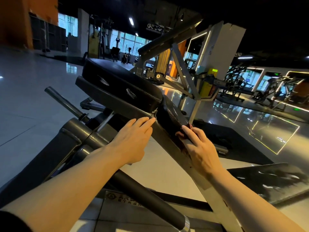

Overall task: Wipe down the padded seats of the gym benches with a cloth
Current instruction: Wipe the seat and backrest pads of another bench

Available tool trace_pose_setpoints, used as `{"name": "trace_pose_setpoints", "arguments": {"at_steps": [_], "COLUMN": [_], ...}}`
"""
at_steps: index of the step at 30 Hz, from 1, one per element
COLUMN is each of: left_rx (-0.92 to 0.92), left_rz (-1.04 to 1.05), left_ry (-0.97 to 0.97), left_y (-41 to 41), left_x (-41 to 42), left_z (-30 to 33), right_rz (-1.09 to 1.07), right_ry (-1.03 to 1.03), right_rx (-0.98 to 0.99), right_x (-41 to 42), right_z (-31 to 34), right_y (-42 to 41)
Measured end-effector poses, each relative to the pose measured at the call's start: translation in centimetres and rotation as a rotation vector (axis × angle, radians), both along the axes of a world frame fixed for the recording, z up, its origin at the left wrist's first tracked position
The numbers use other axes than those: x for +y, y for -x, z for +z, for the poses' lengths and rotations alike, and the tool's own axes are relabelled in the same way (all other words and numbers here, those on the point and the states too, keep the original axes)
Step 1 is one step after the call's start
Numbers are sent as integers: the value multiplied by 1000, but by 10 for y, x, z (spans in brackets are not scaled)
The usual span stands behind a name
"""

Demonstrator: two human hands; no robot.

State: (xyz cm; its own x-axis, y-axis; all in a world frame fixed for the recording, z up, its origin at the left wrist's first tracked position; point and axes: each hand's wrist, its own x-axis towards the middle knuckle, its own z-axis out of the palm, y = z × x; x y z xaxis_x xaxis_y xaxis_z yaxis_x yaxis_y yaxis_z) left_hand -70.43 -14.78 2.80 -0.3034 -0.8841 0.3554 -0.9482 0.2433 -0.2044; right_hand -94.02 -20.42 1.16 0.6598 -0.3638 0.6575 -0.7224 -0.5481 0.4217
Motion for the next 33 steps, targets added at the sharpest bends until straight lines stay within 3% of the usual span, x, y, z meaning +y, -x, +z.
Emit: {"name": "trace_pose_setpoints", "arguments": {"at_steps": [4,9,16,25,28,33], "left_rx": [36,67,56,-88,-103,-106], "left_rz": [-19,-15,-25,25,26,38], "left_ry": [44,84,60,-34,-26,-39], "left_y": [1,2,0,1,2,3], "left_x": [2,2,2,2,1,2], "left_z": [1,0,-1,-4,-4,-4], "right_rz": [91,35,72,-157,-144,-2], "right_ry": [108,42,68,-112,-123,45], "right_rx": [-1,117,129,183,137,-33], "right_x": [-13,-26,-22,3,9,2], "right_z": [13,9,14,-26,-25,0], "right_y": [-47,-77,-49,18,23,-16]}}
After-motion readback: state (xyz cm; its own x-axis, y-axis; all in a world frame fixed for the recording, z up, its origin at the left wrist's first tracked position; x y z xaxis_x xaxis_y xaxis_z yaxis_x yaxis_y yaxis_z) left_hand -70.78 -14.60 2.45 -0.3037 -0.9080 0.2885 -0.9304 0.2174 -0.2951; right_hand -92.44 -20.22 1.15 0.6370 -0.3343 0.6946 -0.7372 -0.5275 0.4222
